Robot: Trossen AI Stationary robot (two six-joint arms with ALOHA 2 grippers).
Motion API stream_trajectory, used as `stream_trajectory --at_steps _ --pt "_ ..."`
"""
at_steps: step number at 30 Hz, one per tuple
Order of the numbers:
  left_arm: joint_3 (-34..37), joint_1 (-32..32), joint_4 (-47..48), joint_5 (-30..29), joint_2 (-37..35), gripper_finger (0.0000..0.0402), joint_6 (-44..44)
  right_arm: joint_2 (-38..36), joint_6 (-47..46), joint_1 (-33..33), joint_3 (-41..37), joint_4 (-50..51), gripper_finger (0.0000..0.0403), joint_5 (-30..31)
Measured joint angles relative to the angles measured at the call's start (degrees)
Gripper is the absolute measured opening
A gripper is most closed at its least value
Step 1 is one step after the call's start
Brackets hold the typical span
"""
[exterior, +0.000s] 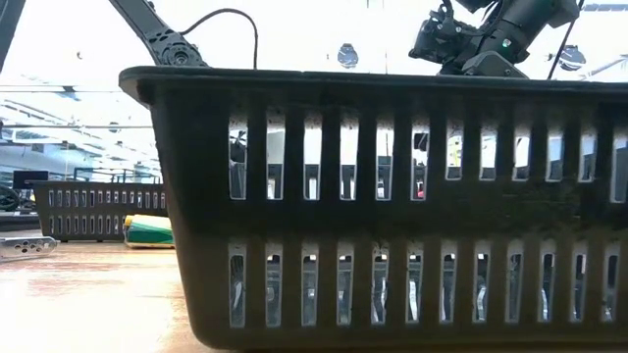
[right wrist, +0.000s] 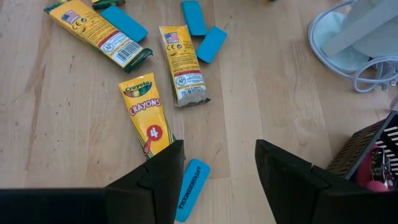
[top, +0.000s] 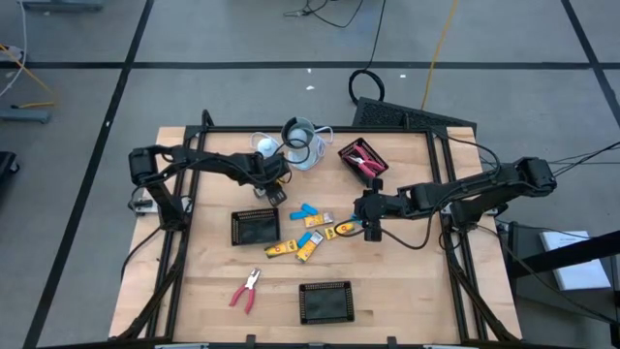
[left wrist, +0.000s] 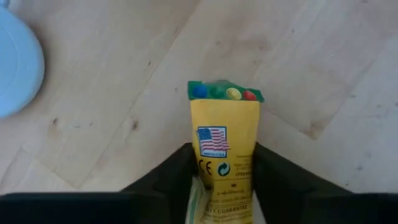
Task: Pick & Place School Supplies
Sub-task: Put the yellow crayon box into the middle black bin
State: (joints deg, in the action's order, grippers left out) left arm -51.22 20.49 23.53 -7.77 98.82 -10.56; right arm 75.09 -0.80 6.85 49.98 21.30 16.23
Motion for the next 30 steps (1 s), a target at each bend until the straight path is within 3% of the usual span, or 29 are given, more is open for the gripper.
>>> stream_trajectory --at_steps 7,19,30 --pt "-0.04 -0.04 0.14 0.33 -0.12 0.0042 1.34 0.0 -0.02 0.0 0.0 0.0 0.0189 -0.02" --pt "0.0 -0.06 2.14 -0.04 -0.97 0.0039 3.7 0.0 -0.46 0.0 0.0 0.0 0.0189 -0.02" --pt "0.28 -0.49 8.46 -7.13 -9.77 0.0038 3.39 0.0 -0.87 0.0 0.0 -0.09 0.0189 -0.04"
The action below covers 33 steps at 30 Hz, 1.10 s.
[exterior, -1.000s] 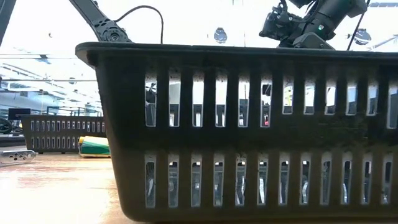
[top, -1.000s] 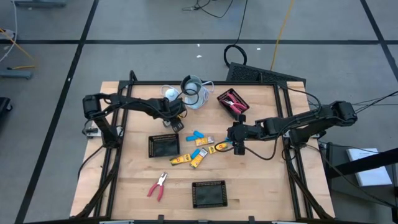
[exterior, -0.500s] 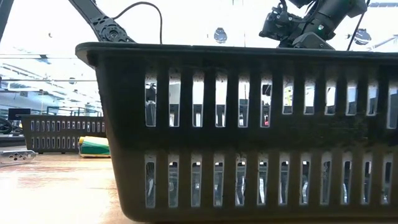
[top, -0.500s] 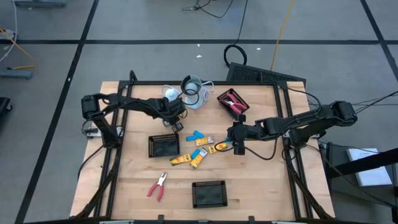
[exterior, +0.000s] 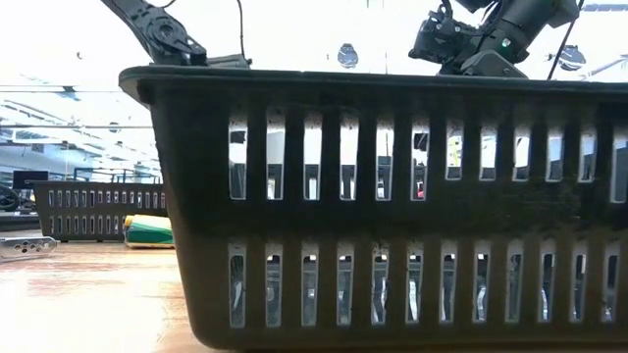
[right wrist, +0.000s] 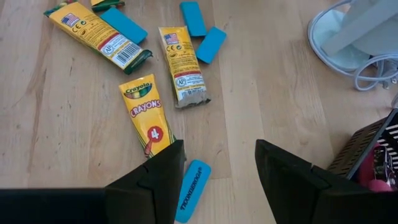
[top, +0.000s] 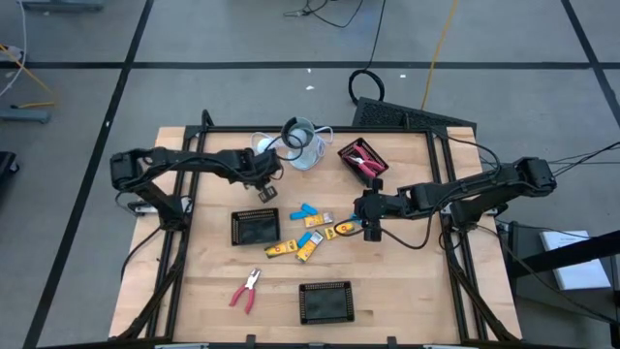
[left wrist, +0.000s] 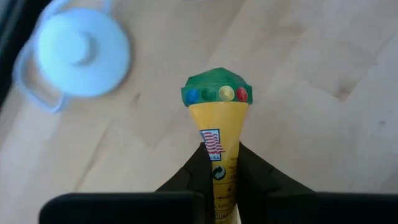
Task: Pick & Place School Supplies
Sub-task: Put the yellow crayon box into the middle black bin
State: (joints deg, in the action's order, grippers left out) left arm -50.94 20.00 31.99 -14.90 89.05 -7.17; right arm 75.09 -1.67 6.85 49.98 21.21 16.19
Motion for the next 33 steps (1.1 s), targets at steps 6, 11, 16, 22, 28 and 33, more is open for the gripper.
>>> stream_trajectory --at_steps 6,11,16,22,28,33 --pt "-0.08 -2.1 0.52 -0.32 -3.95 0.0038 -0.89 0.0 -0.22 0.0 0.0 -0.02 0.0189 0.01" --pt "-0.08 -6.14 2.13 -0.71 -4.76 0.0038 -3.2 0.0 -0.46 0.0 0.0 0.0 0.0189 0.0" --pt "-0.14 -11.07 3.89 -2.59 -4.78 0.0038 -6.44 0.0 -0.46 0.0 -0.02 0.02 0.0189 0.02" --pt "-4.49 -17.5 13.03 -8.64 -4.8 0.0038 -12.17 0.0 -0.5 0.0 -0.02 0.04 0.0189 0.02" --pt "-9.66 -24.24 16.7 -8.9 -4.85 0.0038 -15.09 0.0 -0.66 0.0 -0.02 0.02 0.0189 0.02" --pt "-10.38 -28.25 17.89 -6.15 -4.85 0.0038 -17.98 0.0 -1.13 0.0 -0.02 0.04 0.0189 0.0"
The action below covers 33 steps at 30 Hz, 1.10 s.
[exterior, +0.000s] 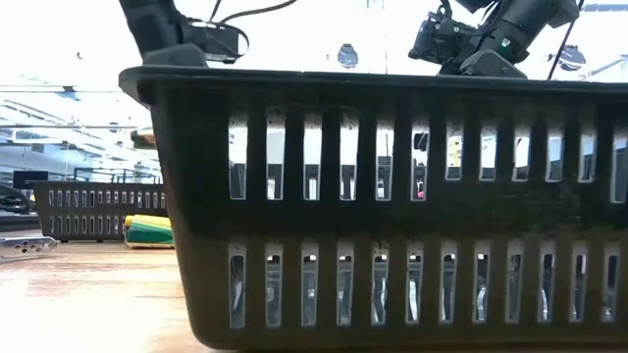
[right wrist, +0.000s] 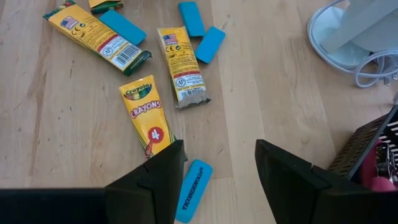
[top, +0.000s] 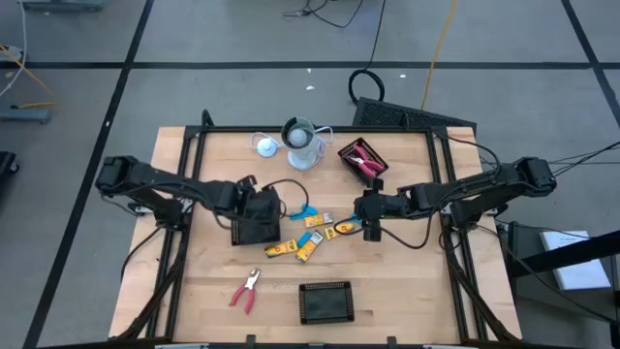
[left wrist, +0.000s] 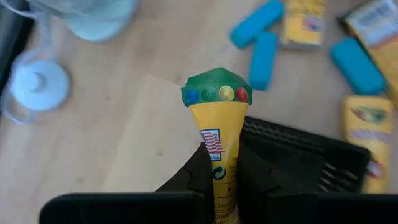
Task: Pick & Place School Supplies
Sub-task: Put the yellow crayon box into the middle black bin
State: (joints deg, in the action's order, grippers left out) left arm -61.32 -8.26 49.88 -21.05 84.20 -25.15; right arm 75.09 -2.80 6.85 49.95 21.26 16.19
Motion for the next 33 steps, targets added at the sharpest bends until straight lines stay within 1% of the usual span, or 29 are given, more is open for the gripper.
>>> stream_trajectory --at_steps 4,9,16,27,29,33 --pt "0.04 -2.6 1.19 0.57 0.0 0.0038 -2.81 0.0 -0.01 0.0 0.0 0.02 0.0189 0.0" --pt "2.7 -3.93 -1.53 4.02 0.0 0.0038 -4.4 0.0 -0.52 0.0 0.0 0.06 0.0189 0.0" --pt "9.75 -3.06 -7.04 7.02 0.02 0.0038 -6.7 0.0 -0.82 0.46 0.0 0.46 0.0189 -0.02" --pt "15.74 -2.59 -15.52 10.95 0.01 0.004 -6.73 0.0 -1.0 0.44 0.0 0.48 0.0189 -0.07" --pt "16.07 -2.59 -16.36 10.99 0.0 0.0068 -6.66 0.0 -1.02 0.44 0.0 0.47 0.0189 -0.07" --pt "16.13 -2.59 -17.66 10.13 0.0 0.0148 -6.18 0.0 -1.02 0.44 0.0 0.46 0.0189 -0.04"
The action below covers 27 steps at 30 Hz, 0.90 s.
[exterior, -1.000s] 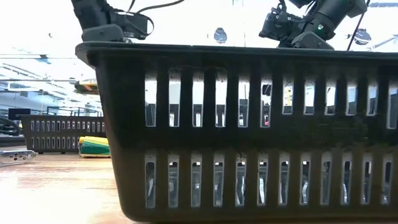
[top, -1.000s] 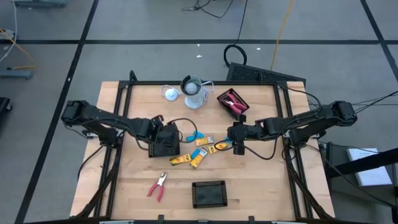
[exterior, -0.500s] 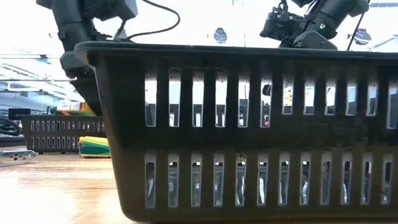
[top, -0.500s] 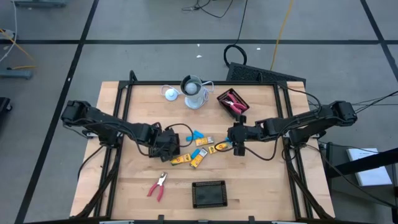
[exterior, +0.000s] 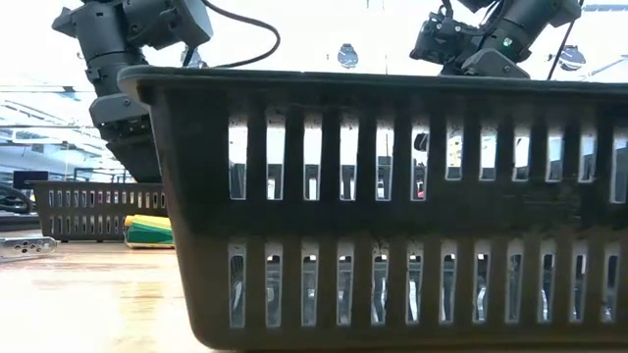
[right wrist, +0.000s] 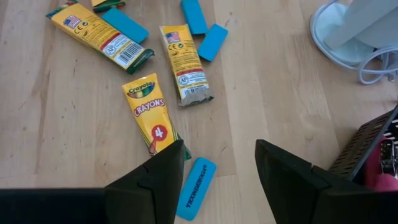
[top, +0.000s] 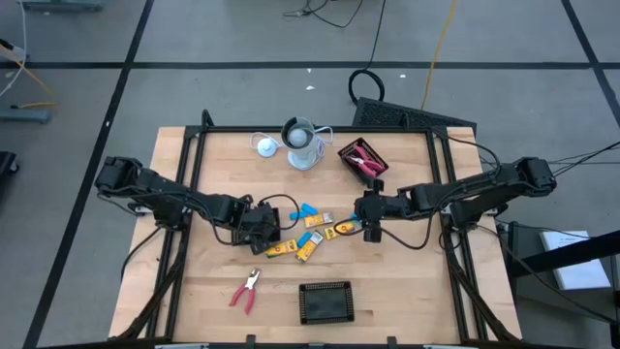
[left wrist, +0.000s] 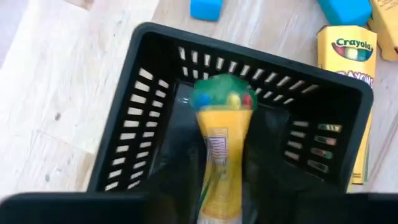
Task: Pick & Place School Supplies
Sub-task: Put the yellow crayon box into the middle black bin
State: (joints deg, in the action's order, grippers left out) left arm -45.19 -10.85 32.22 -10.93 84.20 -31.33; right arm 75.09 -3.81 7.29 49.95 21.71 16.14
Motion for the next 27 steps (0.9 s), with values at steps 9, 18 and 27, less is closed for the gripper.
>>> stream_trajectory --at_steps 9,18,27 --pt "0.0 0.0 0.07 -1.25 0.0 0.0277 3.38 0.0 0.0 0.0 0.0 -0.06 0.0189 -0.02" --pt "0.0 -0.17 -1.11 -6.82 -3.13 0.0288 9.33 1.77 1.1 -0.07 -4.0 -13.13 0.0189 -12.47" --pt "0.0 -0.9 -5.87 -12.47 -11.75 0.0289 15.37 13.97 1.94 -0.56 -4.92 -22.21 0.0202 -14.78"
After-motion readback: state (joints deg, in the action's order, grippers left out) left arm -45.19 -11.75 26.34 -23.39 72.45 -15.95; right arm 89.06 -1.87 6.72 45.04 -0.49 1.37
